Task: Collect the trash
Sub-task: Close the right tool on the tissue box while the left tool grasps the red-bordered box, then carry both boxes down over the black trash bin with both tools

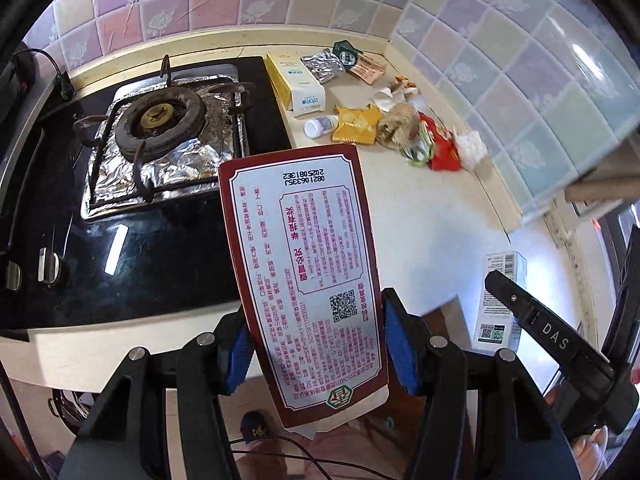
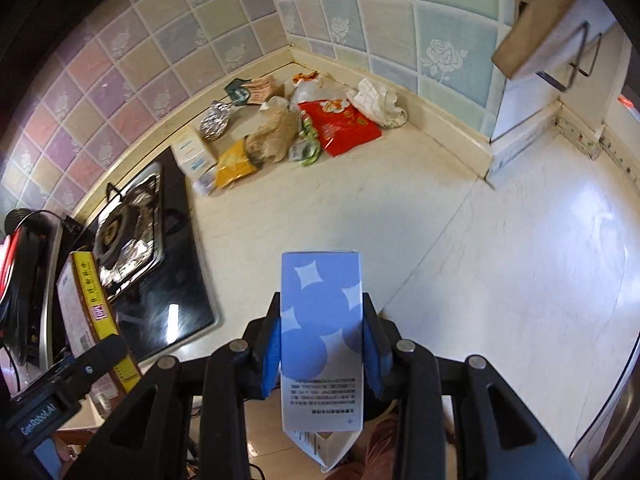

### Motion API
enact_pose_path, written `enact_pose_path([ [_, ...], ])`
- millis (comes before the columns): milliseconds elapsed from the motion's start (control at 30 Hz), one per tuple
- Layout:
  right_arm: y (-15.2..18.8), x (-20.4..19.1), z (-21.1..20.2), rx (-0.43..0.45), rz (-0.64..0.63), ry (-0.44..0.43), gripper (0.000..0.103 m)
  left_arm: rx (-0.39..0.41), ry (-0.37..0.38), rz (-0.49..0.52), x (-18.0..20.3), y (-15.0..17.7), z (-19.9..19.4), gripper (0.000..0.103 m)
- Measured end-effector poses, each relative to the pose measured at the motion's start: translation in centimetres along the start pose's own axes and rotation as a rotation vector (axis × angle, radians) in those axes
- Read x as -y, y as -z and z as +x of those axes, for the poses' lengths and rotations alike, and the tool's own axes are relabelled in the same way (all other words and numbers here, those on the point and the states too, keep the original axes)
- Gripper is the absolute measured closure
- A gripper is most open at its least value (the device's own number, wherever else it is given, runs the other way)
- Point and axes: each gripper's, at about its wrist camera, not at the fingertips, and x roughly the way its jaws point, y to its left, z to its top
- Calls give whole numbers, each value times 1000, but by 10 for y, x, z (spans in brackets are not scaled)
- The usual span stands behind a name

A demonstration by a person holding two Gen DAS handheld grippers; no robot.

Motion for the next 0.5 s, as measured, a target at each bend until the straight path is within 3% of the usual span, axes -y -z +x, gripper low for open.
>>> enact_pose_path([
  [233, 62, -21, -22, -3, -5, -31, 69, -11, 40, 86, -13, 46, -16, 47],
  [500, 118, -29, -29, -30, -80, 17, 69, -40, 79, 170, -13, 90, -9, 47],
])
